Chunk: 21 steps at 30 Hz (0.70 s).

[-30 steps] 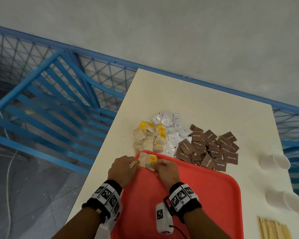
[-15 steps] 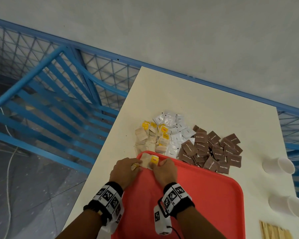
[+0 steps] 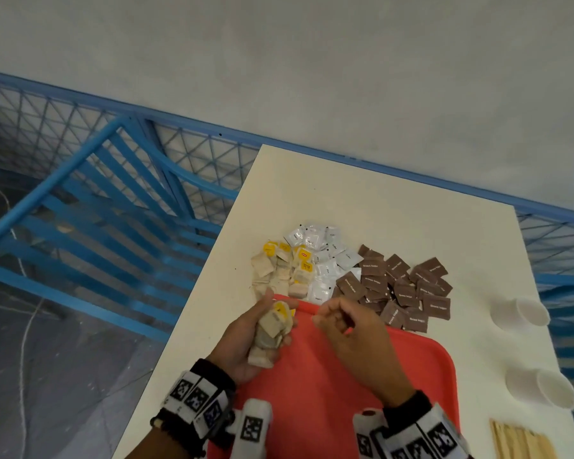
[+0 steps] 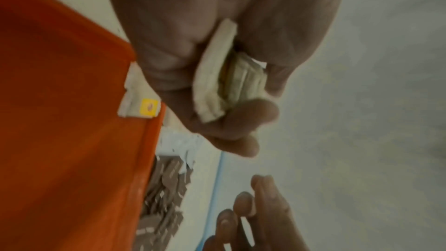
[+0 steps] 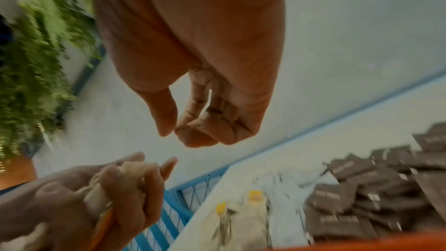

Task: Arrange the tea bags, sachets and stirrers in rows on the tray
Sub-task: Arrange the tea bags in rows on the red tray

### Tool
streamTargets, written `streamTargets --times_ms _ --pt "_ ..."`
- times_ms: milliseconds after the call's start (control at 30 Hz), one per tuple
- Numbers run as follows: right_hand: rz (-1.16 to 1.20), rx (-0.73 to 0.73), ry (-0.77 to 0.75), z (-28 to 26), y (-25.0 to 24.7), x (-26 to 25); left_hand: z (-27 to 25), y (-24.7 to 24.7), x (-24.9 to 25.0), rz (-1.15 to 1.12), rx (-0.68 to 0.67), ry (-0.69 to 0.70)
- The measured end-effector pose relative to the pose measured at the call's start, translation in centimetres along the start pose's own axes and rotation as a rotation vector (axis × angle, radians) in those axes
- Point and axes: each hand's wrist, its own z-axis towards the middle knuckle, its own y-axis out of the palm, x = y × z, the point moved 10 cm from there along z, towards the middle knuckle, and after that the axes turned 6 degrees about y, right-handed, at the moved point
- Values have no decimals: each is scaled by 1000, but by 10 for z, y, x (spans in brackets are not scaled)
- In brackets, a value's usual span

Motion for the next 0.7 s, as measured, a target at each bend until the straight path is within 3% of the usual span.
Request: streamTargets --times_ms 133,267,433,600,700 --pt "-52 51 -95 -25 -17 -17 -10 34 -12 25 -53 16" --pt "-50 91 0 -25 -22 -3 -18 50 -18 207 -82 70" --pt "168 42 42 -30 -32 6 -26 63 -23 324 -163 109" --pt "439 168 68 -34 -60 12 -29 53 -13 314 -117 129" --pt "462 215 37 -36 -64 5 -30 51 7 487 -34 256"
